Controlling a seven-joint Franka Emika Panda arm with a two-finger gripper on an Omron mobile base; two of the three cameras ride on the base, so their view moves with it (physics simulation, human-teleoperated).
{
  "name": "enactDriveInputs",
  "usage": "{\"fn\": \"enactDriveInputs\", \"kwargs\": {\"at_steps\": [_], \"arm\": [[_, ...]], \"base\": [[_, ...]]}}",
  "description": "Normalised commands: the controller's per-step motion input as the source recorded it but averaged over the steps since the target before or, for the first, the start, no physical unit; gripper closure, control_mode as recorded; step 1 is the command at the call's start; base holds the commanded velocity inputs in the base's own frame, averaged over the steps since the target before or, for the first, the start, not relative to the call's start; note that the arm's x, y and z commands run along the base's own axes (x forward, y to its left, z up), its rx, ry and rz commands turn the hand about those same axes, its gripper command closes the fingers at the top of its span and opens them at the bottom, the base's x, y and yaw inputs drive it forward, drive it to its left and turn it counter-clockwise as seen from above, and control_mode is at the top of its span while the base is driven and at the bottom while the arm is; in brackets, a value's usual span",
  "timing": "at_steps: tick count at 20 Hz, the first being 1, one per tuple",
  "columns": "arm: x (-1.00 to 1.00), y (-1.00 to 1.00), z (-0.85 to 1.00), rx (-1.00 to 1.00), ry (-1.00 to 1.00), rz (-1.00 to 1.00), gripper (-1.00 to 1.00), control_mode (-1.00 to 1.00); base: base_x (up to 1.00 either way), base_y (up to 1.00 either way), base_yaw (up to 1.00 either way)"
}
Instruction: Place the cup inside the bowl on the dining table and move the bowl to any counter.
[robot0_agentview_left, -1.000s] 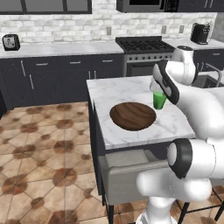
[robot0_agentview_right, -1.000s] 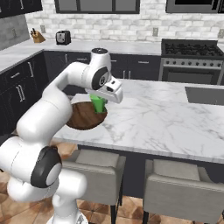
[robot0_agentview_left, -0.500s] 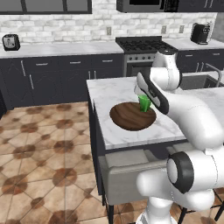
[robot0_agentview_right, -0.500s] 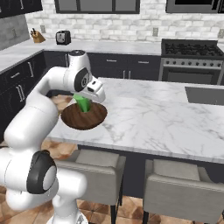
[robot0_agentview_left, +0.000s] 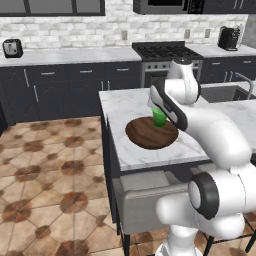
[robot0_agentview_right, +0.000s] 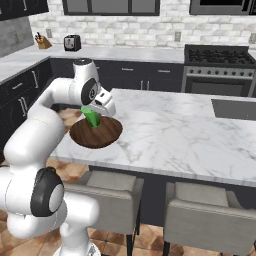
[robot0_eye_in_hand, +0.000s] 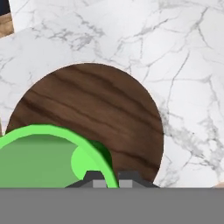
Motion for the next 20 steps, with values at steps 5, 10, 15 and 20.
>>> {"fn": "enactDriveInputs", "kwargs": {"at_steps": [5,10,15,20], "arm": [[0.15,0.08,0.00,0.05,0.00,-0.04,1.00,-1.00],[0.10,0.03,-0.03,0.03,0.00,-0.02,1.00,-1.00],[0.06,0.10,-0.27,0.00,0.00,0.00,1.00,-1.00],[0.05,0.13,-0.39,0.00,0.00,0.00,1.00,-1.00]], "base": [[0.00,0.00,0.00],[0.00,0.00,0.00],[0.00,0.00,0.00],[0.00,0.00,0.00]]}}
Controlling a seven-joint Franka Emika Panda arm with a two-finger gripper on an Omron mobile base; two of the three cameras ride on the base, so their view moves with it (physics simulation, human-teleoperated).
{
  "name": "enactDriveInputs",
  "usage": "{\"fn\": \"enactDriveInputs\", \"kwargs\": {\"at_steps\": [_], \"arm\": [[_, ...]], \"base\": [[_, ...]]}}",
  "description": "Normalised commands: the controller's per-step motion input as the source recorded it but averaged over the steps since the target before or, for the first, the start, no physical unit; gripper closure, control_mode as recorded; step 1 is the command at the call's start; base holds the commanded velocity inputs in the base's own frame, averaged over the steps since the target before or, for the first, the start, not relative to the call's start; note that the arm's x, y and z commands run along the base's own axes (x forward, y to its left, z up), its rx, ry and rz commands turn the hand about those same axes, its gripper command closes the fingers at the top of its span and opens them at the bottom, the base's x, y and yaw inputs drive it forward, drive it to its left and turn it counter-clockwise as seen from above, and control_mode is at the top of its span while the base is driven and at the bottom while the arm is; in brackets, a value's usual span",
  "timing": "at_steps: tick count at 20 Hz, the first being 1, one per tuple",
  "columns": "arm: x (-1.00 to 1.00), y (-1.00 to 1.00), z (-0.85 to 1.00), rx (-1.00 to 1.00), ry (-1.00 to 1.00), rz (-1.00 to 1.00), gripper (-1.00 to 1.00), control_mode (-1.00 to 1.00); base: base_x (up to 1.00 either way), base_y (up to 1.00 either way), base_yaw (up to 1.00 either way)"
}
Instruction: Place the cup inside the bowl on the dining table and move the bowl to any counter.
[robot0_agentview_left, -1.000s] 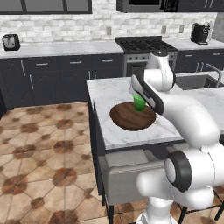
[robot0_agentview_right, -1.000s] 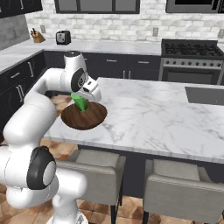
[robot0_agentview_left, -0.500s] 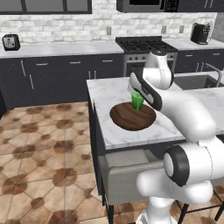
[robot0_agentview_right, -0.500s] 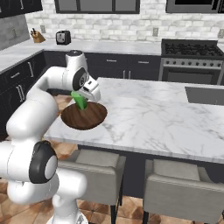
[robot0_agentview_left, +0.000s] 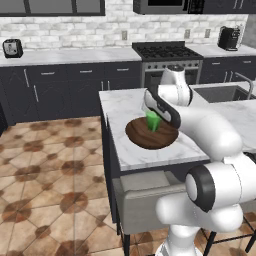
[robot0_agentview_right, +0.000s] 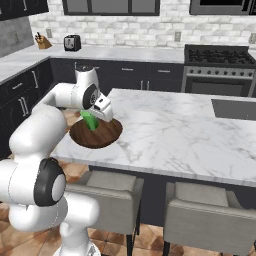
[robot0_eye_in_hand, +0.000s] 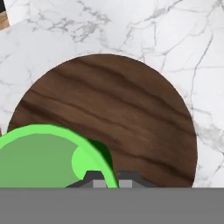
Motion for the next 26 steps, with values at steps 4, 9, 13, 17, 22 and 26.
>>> {"fn": "enactDriveInputs", "kwargs": {"at_steps": [4,9,13,17,22,26], "arm": [[0.07,0.06,-0.32,0.00,-0.04,0.00,1.00,-1.00],[0.09,0.00,-0.29,0.00,-0.06,0.00,1.00,-1.00],[0.10,0.00,-0.26,0.00,-0.05,0.00,1.00,-1.00],[0.03,0.00,-0.22,0.00,-0.04,0.00,1.00,-1.00],[0.00,0.00,-0.16,0.00,-0.01,0.00,1.00,-1.00],[0.00,0.00,-0.13,0.00,0.00,0.00,1.00,-1.00]], "base": [[0.00,0.00,0.00],[0.00,0.00,0.00],[0.00,0.00,0.00],[0.00,0.00,0.00],[0.00,0.00,0.00],[0.00,0.00,0.00]]}}
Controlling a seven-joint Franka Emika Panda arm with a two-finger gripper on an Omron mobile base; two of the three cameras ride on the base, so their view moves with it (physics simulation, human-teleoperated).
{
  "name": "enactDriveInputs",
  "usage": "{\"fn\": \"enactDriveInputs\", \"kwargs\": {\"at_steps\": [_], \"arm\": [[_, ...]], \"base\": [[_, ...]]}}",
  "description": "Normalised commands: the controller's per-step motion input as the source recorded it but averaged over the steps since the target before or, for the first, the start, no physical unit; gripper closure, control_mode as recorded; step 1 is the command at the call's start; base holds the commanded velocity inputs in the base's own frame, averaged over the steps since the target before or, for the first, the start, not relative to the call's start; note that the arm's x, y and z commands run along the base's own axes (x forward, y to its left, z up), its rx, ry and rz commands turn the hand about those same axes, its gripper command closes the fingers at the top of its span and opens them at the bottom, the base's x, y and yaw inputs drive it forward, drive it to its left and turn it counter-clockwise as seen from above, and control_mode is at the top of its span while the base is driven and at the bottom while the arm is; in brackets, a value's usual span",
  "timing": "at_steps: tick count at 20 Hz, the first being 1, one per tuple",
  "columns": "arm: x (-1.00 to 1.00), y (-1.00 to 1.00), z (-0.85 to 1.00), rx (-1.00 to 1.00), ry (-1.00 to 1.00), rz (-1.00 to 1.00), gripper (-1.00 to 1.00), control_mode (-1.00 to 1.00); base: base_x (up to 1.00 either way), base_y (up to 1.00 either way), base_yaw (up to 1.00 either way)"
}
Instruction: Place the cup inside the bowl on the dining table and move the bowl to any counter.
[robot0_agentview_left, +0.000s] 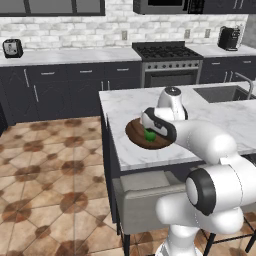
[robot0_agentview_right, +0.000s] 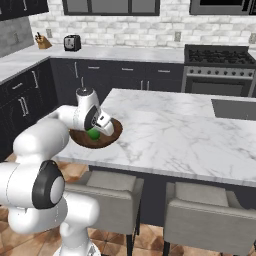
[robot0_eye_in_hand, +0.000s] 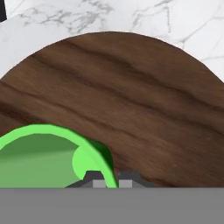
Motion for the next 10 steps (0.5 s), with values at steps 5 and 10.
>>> {"fn": "enactDriveInputs", "kwargs": {"at_steps": [5,10], "arm": [[0.00,0.00,-0.02,0.00,0.00,0.00,1.00,-1.00],[0.00,0.00,-0.02,0.00,0.00,0.00,1.00,-1.00]], "base": [[0.00,0.00,0.00],[0.00,0.00,0.00]]}}
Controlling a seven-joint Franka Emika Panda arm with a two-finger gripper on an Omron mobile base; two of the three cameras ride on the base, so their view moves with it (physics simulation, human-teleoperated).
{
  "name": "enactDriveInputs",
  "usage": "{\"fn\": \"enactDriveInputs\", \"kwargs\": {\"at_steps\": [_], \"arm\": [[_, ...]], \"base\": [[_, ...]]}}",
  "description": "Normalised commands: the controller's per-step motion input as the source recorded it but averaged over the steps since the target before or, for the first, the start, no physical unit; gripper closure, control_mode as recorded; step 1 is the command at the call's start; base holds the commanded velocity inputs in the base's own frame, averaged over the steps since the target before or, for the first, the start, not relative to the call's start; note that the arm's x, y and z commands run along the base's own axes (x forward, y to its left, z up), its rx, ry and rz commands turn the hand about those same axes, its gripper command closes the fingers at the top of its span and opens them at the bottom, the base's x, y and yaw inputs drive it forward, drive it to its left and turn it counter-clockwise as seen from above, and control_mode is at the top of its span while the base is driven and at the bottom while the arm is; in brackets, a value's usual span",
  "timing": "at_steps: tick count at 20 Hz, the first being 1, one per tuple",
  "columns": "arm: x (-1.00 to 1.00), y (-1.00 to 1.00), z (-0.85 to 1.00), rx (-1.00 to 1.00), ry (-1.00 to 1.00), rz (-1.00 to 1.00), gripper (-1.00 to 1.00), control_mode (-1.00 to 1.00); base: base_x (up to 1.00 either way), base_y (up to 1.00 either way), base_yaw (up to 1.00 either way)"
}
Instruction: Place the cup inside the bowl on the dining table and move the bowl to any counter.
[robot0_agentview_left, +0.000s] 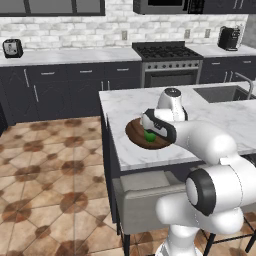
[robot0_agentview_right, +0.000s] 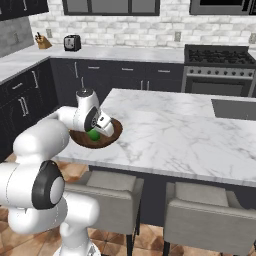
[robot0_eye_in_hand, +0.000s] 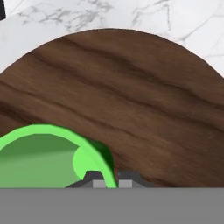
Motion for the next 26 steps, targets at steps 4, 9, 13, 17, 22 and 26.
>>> {"fn": "enactDriveInputs", "kwargs": {"at_steps": [4,9,13,17,22,26], "arm": [[0.00,0.00,-0.01,0.00,0.00,0.00,1.00,-1.00],[0.00,0.00,-0.01,0.00,0.00,0.00,1.00,-1.00],[0.00,0.00,0.00,0.00,0.00,0.00,1.00,-1.00],[0.00,0.00,0.00,0.00,0.00,0.00,-1.00,-1.00],[0.00,0.00,0.00,0.00,0.00,0.00,-1.00,-1.00],[0.00,0.00,0.00,0.00,0.00,0.00,-1.00,-1.00]], "base": [[0.00,0.00,0.00],[0.00,0.00,0.00],[0.00,0.00,0.00],[0.00,0.00,0.00],[0.00,0.00,0.00],[0.00,0.00,0.00]]}}
